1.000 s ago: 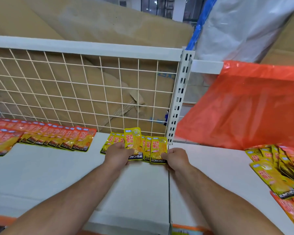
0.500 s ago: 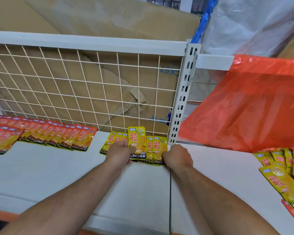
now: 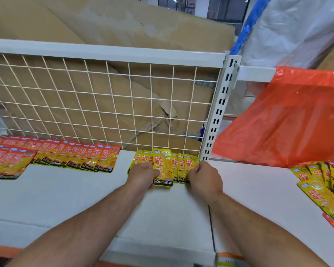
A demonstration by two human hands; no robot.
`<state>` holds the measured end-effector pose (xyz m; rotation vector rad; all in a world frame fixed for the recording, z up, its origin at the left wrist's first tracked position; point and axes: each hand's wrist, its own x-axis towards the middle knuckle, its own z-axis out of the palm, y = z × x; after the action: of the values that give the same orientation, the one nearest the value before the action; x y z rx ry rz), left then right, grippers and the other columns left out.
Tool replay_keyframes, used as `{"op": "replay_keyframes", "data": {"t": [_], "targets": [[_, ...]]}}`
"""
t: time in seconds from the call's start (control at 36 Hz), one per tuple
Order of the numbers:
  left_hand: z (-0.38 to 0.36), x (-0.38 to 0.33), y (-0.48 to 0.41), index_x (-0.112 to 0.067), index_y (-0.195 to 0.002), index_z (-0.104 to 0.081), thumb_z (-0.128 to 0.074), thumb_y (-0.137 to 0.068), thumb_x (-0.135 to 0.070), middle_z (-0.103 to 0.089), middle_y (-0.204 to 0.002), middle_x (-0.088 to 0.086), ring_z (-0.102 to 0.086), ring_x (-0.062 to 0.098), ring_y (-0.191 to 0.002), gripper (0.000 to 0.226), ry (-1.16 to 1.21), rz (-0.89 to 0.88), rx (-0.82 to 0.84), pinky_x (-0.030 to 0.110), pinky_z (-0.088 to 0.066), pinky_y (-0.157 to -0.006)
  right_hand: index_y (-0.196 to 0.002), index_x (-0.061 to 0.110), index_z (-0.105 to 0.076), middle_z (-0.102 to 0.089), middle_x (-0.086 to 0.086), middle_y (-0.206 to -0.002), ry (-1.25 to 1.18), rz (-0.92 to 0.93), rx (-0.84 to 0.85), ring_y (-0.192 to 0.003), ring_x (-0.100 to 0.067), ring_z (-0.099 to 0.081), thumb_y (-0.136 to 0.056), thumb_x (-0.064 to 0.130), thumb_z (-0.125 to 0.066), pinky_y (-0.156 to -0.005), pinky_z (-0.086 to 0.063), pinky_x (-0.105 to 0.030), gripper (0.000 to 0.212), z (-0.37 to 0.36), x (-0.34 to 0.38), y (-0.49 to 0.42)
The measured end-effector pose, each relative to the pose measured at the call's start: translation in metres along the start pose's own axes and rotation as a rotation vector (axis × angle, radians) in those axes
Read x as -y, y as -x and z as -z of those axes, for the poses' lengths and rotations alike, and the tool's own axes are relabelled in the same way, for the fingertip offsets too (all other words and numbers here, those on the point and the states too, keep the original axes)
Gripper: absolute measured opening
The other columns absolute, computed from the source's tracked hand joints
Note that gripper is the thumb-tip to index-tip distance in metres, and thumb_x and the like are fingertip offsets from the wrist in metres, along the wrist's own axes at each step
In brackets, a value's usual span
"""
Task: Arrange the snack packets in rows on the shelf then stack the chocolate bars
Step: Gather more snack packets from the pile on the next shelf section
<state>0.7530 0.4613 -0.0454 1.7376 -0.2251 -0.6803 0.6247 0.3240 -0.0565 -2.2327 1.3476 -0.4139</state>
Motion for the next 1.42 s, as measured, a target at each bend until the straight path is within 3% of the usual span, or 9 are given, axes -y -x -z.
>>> {"op": "replay_keyframes", "data": {"t": [0.06, 0.14, 0.22, 0.31, 0.5, 0.72, 1.0, 1.19, 1.42], "targets": [[0.010, 0.003, -0.002, -0.007, -0.087, -0.062, -0.073, -0.083, -0.003, -0.057, -0.105, 0.000, -0.056, 0.022, -0.075, 0.012, -0.031, 0.003, 0.019, 0.023, -0.040, -0.044, -0.080, 0.019, -0.050, -0.062, -0.002, -0.084, 0.001, 0.034, -0.044, -0.077, -0.028, -0.053, -0.091, 0.025, -0.047, -0.063, -0.039, -0.032, 0.012, -0.005, 0.008, 0.009], [0.028, 0.007, -0.007, -0.011, -0.067, -0.051, -0.072, -0.081, 0.002, -0.051, -0.086, -0.008, -0.053, 0.024, -0.069, 0.028, -0.057, 0.003, 0.062, 0.024, -0.038, -0.046, -0.084, 0.020, -0.055, -0.059, 0.001, -0.088, 0.022, 0.075, -0.051, -0.085, -0.027, -0.056, -0.087, 0.026, -0.052, -0.065, -0.044, -0.032, 0.007, -0.012, 0.022, 0.020], [0.047, 0.008, -0.011, -0.009, -0.080, -0.059, -0.073, -0.080, 0.000, -0.061, -0.096, -0.002, -0.053, 0.022, -0.056, 0.017, -0.093, 0.001, 0.073, 0.022, -0.040, -0.043, -0.106, 0.015, -0.065, -0.062, -0.006, -0.109, 0.059, 0.151, -0.076, -0.108, -0.029, -0.055, -0.088, 0.027, -0.055, -0.081, -0.050, -0.037, 0.023, -0.022, 0.034, 0.028], [0.067, 0.011, -0.014, -0.008, -0.084, -0.062, -0.073, -0.080, -0.001, -0.062, -0.080, 0.004, -0.050, 0.021, -0.045, 0.014, -0.174, -0.008, 0.081, 0.024, -0.042, -0.048, -0.119, 0.012, -0.065, -0.062, -0.010, -0.119, 0.086, 0.192, -0.117, -0.116, -0.031, -0.051, -0.089, 0.027, -0.057, -0.092, -0.047, -0.039, 0.034, -0.032, 0.048, 0.036], [0.099, 0.018, -0.032, -0.010, -0.072, -0.059, -0.073, -0.081, -0.006, -0.059, -0.066, 0.007, -0.055, 0.021, -0.044, 0.017, -0.342, -0.014, 0.100, 0.030, -0.047, -0.061, -0.117, 0.013, -0.065, -0.061, -0.008, -0.115, 0.042, 0.181, -0.147, -0.114, -0.030, -0.050, -0.087, 0.023, -0.059, -0.091, -0.042, -0.035, 0.033, -0.048, 0.070, 0.055], [0.103, 0.024, -0.050, -0.011, -0.055, -0.057, -0.070, -0.080, -0.021, -0.057, -0.049, 0.005, -0.053, 0.020, -0.048, 0.030, -0.598, -0.088, 0.074, 0.023, -0.040, -0.051, -0.112, 0.015, -0.066, -0.060, -0.003, -0.118, 0.024, 0.153, -0.150, -0.115, -0.025, -0.049, -0.087, 0.021, -0.058, -0.089, -0.044, -0.033, 0.027, -0.052, 0.078, 0.066], [0.095, 0.019, -0.054, -0.015, -0.060, -0.047, -0.063, -0.086, -0.033, -0.046, -0.063, -0.003, -0.048, 0.020, -0.068, 0.035, -0.887, -0.205, 0.100, 0.027, -0.028, -0.047, -0.113, 0.016, -0.065, -0.059, -0.001, -0.117, 0.031, 0.127, -0.186, -0.114, -0.024, -0.051, -0.090, 0.023, -0.059, -0.085, -0.046, -0.035, 0.025, -0.048, 0.081, 0.066], [0.094, 0.032, -0.059, -0.015, -0.063, -0.047, -0.062, -0.085, -0.036, -0.050, -0.063, -0.003, -0.047, 0.016, -0.059, 0.034, -0.888, -0.266, 0.040, 0.025, -0.026, -0.047, -0.116, 0.016, -0.064, -0.058, -0.002, -0.121, 0.056, 0.117, -0.168, -0.119, -0.024, -0.048, -0.091, 0.025, -0.060, -0.088, -0.046, -0.035, 0.027, -0.047, 0.079, 0.060], [0.096, 0.039, -0.068, -0.013, -0.080, -0.054, -0.064, -0.086, -0.036, -0.063, -0.083, 0.005, -0.058, 0.026, -0.079, 0.026, -0.803, -0.264, 0.011, 0.028, -0.036, -0.059, -0.117, 0.014, -0.065, -0.059, -0.003, -0.120, 0.074, 0.147, -0.160, -0.119, -0.024, -0.049, -0.091, 0.024, -0.059, -0.086, -0.045, -0.033, 0.028, -0.046, 0.079, 0.056]]}}
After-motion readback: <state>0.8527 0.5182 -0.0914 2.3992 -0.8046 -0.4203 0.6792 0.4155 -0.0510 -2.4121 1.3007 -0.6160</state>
